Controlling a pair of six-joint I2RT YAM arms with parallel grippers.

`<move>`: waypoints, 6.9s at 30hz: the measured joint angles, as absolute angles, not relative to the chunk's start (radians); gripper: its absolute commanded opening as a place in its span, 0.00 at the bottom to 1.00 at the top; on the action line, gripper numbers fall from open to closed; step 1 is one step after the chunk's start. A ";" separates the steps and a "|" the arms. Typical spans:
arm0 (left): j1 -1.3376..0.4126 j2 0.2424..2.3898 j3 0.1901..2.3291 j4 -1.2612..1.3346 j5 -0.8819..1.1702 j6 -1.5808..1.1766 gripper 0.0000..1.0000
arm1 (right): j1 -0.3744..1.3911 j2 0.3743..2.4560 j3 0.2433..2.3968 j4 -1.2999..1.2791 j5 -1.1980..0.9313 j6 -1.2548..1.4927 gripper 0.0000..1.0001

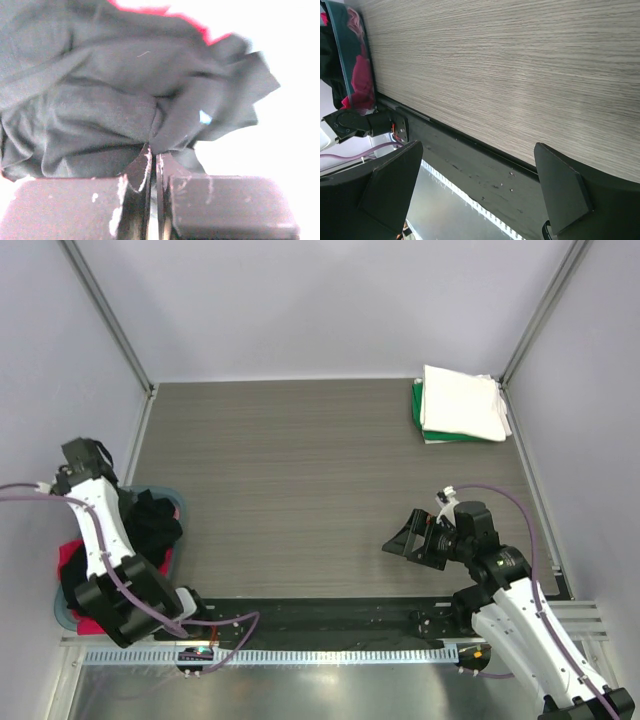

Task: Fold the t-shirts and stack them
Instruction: Grab the tshirt from the pile, then move the tshirt to the center of the board, then flatten the tshirt out

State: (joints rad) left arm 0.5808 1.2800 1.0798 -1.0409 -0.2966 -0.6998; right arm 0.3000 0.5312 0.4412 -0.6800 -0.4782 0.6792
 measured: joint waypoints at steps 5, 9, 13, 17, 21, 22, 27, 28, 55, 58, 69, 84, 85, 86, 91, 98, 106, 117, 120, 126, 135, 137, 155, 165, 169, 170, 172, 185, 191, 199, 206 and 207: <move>0.581 1.196 1.403 -1.051 -0.165 -0.749 0.00 | 0.300 0.539 0.441 -0.678 -0.477 0.679 1.00; 0.519 1.152 1.616 -1.043 -0.002 -0.862 0.00 | 0.300 0.554 0.445 -0.678 -0.477 0.679 1.00; 0.316 1.250 1.862 -0.942 0.137 -0.966 0.00 | 0.300 0.583 0.479 -0.679 -0.474 0.679 1.00; 0.054 1.438 2.215 -0.879 0.210 -1.025 0.00 | 0.300 0.596 0.542 -0.678 -0.461 0.679 0.99; -0.131 1.542 2.414 -0.796 0.295 -1.074 0.00 | 0.300 0.602 0.613 -0.675 -0.438 0.679 1.00; -0.168 1.531 2.385 -0.776 0.304 -1.075 0.00 | 0.300 0.602 0.629 -0.676 -0.431 0.679 1.00; -0.257 1.376 2.025 -0.760 0.323 -1.056 0.25 | 0.300 0.593 0.715 -0.683 -0.390 0.679 1.00; -0.261 1.345 1.935 -0.748 0.334 -1.049 0.48 | 0.300 0.591 0.728 -0.683 -0.382 0.679 1.00; -0.266 0.843 0.730 -0.882 0.156 -0.857 0.82 | 0.373 0.925 0.595 -0.597 -0.309 0.718 1.00; -0.266 0.873 0.730 -0.863 0.139 -0.854 0.82 | 0.541 1.013 0.618 -0.553 -0.250 0.755 1.00; -0.266 0.843 0.884 -0.935 -0.093 -0.740 0.84 | 0.941 1.583 1.076 -0.465 -0.067 0.777 0.89; -0.266 0.691 0.888 -0.988 -0.213 -0.720 0.84 | 0.968 1.989 1.399 -0.440 -0.099 0.686 0.53; -0.266 0.694 0.888 -0.988 -0.213 -0.720 0.84 | 0.972 2.001 1.403 -0.441 -0.101 0.684 0.51; -0.266 0.698 0.888 -0.987 -0.213 -0.721 0.84 | 0.975 2.008 1.405 -0.441 -0.102 0.683 0.49; -0.266 0.705 0.888 -0.987 -0.213 -0.721 0.84 | 1.002 2.015 1.412 -0.441 -0.102 0.683 0.27; -0.266 0.702 0.888 -0.985 -0.213 -0.721 0.83 | 1.020 2.002 1.412 -0.466 -0.073 0.678 0.01; -0.266 0.698 0.888 -0.986 -0.218 -0.723 0.82 | 1.020 1.654 1.238 -0.723 0.183 0.670 0.01; -0.266 0.678 0.885 -0.986 -0.258 -0.743 0.77 | 1.021 0.986 1.131 -1.287 0.570 0.960 0.83; -0.266 0.713 0.878 -0.977 -0.232 -0.751 0.72 | 1.021 0.970 1.109 -1.306 0.570 0.971 0.89; -0.320 0.870 0.813 -0.888 -0.162 -0.775 0.70 | 1.021 0.989 0.977 -1.102 0.484 0.909 0.97; -0.355 1.201 0.864 -0.687 -0.104 -0.808 0.93 | 0.767 1.100 0.809 -0.751 0.223 0.805 0.97; -0.346 1.293 0.940 -0.668 -0.102 -0.789 0.93 | 0.692 1.112 0.791 -0.719 0.171 0.786 0.97; -0.118 2.447 2.123 -0.520 0.144 -0.708 0.72 | 0.659 1.150 0.773 -0.609 -0.029 0.665 0.98; -0.144 2.582 2.253 -0.428 0.195 -0.785 0.51 | 0.659 1.237 0.757 -0.577 -0.054 0.636 0.98; -0.165 2.618 2.272 -0.402 0.205 -0.819 0.17 | 0.657 1.263 0.749 -0.564 -0.058 0.629 0.98; -0.169 2.626 2.275 -0.390 0.211 -0.834 0.02 | 0.657 1.263 0.745 -0.560 -0.059 0.629 0.98; -0.176 2.634 2.276 -0.381 0.215 -0.855 0.00 | 0.655 1.261 0.737 -0.559 -0.059 0.628 0.99; -0.137 2.227 2.017 -0.651 0.139 -0.856 0.00 | 0.562 1.236 0.743 -0.566 -0.022 0.628 0.99; -0.031 1.716 1.831 -0.756 0.100 -0.813 0.00 | 0.549 1.236 0.765 -0.591 0.033 0.634 0.99; -0.020 1.382 1.611 -0.871 0.084 -0.725 0.00 | 0.548 1.169 0.646 -0.549 -0.053 0.676 0.98; -0.018 1.390 1.446 -0.960 0.078 -0.697 0.00 | 0.548 1.131 0.589 -0.517 -0.093 0.694 0.98; -0.017 1.382 1.441 -0.965 0.078 -0.695 0.00 | 0.548 1.131 0.589 -0.508 -0.093 0.694 0.98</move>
